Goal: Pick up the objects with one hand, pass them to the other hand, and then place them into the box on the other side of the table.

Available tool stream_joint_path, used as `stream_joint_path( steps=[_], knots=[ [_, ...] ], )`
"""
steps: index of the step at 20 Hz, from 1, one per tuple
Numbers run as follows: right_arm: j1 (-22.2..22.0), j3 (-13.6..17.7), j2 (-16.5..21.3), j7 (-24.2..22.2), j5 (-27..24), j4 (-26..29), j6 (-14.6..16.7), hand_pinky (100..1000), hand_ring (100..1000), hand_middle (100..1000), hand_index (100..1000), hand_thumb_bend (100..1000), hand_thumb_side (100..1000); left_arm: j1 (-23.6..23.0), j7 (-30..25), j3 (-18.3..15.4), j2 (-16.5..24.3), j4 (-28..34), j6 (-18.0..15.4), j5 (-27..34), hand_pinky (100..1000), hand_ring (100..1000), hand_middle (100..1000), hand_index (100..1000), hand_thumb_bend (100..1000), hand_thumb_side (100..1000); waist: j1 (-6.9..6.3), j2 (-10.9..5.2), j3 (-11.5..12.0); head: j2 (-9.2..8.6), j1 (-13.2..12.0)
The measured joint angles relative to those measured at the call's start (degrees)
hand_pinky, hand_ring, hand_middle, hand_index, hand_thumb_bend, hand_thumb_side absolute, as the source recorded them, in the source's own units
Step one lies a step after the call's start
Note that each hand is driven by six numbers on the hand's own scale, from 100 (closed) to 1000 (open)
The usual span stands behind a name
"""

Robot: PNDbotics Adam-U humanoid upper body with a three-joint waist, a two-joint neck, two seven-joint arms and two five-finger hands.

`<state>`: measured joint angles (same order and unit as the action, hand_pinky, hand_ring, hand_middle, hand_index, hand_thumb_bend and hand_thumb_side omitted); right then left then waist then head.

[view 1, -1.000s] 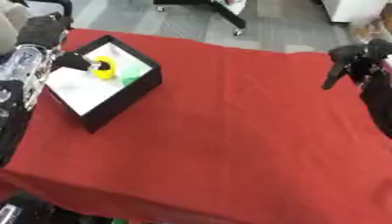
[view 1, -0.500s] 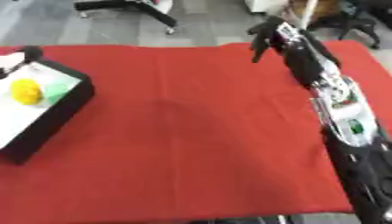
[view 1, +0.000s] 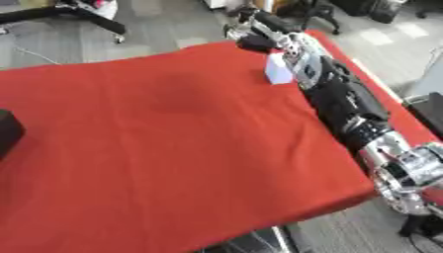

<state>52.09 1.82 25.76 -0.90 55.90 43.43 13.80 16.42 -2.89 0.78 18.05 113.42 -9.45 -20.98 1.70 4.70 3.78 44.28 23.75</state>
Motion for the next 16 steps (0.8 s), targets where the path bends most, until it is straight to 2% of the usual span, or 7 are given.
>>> stream_joint_path(
  steps=[3, 7, 11, 16],
  knots=[
    [2.4, 2.3, 0.0, 6.8, 9.2, -8.8, -3.9, 923, 946, 964, 961, 100, 1000, -0.5, -1.5, 0.6, -1.3, 0.0, 0.1, 0.2, 689, 614, 633, 827, 657, 800, -0.11, 0.02, 0.6, 0.0, 1.5],
    [3.7, 3.8, 0.0, 15.2, 16.3, -16.2, -9.1, 909, 960, 969, 963, 100, 1000, -1.0, -2.8, 0.9, -2.1, 0.0, 0.4, 0.2, 688, 612, 631, 826, 648, 812, -0.04, 0.05, 1.2, 0.0, 2.8],
    [3.9, 4.2, 0.6, 20.7, 19.2, -20.4, -13.3, 906, 963, 969, 962, 100, 1000, -1.4, -3.4, 0.9, -2.3, 0.0, 0.7, 0.2, 686, 611, 630, 827, 640, 826, 0.13, 0.16, 1.6, 0.0, 3.4],
    [3.9, 4.3, 1.6, 23.5, 19.2, -24.2, -17.0, 909, 944, 959, 958, 100, 1000, -1.8, -3.9, 1.2, -2.6, 0.0, 1.1, -0.1, 685, 610, 631, 828, 633, 833, 0.21, 0.16, 1.7, 0.0, 3.6]
  ],
)
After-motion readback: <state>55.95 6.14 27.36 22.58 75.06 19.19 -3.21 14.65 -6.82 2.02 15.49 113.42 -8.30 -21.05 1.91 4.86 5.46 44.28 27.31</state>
